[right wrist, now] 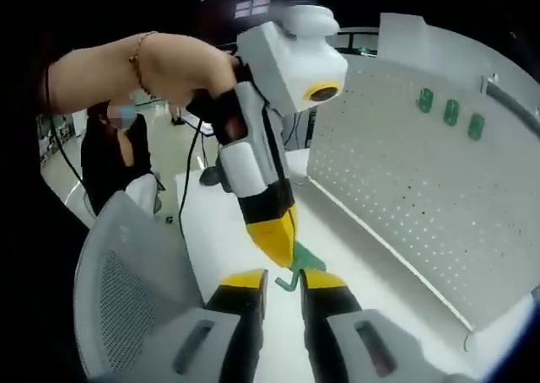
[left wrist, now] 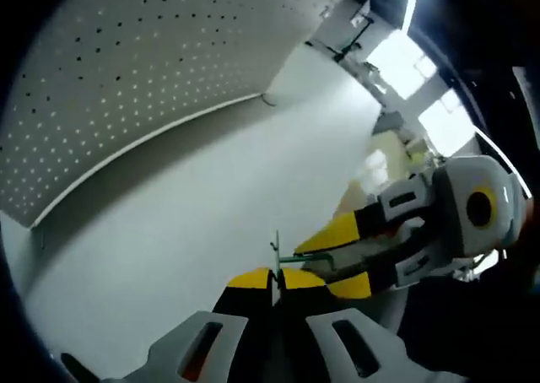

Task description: Insert the hook assembly into the mounting plate slot until the hook locks in place.

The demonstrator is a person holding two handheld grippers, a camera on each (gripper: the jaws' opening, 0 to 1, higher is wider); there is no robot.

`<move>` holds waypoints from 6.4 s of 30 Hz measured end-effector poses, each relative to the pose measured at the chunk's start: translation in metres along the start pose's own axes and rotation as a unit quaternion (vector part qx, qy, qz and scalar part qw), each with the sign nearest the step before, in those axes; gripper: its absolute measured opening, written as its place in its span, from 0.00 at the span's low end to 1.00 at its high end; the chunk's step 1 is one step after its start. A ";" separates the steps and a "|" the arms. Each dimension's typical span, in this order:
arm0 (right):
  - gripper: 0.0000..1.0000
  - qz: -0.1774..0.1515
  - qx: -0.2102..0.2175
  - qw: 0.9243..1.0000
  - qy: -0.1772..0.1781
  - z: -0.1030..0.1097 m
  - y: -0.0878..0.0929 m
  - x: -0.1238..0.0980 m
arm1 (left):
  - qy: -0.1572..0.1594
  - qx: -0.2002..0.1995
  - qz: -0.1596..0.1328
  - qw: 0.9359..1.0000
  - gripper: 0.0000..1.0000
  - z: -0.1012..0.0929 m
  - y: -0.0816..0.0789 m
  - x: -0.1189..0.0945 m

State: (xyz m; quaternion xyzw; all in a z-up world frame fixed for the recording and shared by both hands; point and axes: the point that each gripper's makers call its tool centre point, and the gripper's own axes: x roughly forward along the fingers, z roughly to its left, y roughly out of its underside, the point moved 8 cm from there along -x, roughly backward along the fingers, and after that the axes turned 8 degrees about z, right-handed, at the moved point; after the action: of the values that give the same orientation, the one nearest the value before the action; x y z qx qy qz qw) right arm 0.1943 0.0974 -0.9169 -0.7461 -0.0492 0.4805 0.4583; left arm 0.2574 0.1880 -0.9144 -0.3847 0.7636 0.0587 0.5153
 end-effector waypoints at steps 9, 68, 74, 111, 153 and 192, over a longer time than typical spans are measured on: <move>0.06 -0.014 0.001 1.000 0.019 -0.004 -0.005 -0.008 | 0.051 -0.039 -0.014 0.998 0.02 0.001 0.001 0.000; 0.00 -0.131 0.352 0.924 0.067 -0.055 -0.013 -0.033 | -0.020 0.050 -0.220 0.974 0.51 -0.002 -0.009 -0.028; 0.00 -0.195 0.423 0.884 0.037 -0.053 -0.031 -0.035 | -0.050 0.057 -0.290 0.954 0.37 -0.007 -0.008 -0.040; 0.00 -0.216 0.439 0.872 -0.001 -0.034 -0.064 -0.035 | -0.079 0.074 -0.362 0.926 0.01 -0.011 0.000 -0.061; 0.03 -0.248 0.367 0.896 -0.027 -0.022 -0.090 -0.041 | -0.110 0.059 -0.425 0.897 0.01 -0.029 0.009 -0.089; 0.00 -0.237 0.254 0.938 0.000 -0.016 -0.103 -0.044 | -0.100 0.085 -0.428 0.894 0.44 -0.032 0.016 -0.085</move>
State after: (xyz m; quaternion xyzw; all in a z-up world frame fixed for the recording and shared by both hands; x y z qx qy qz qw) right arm 0.2210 0.1240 -0.8104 -0.5712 -0.1012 0.3542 0.7335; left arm 0.2383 0.2287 -0.8336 -0.6207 0.4719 -0.1947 0.5951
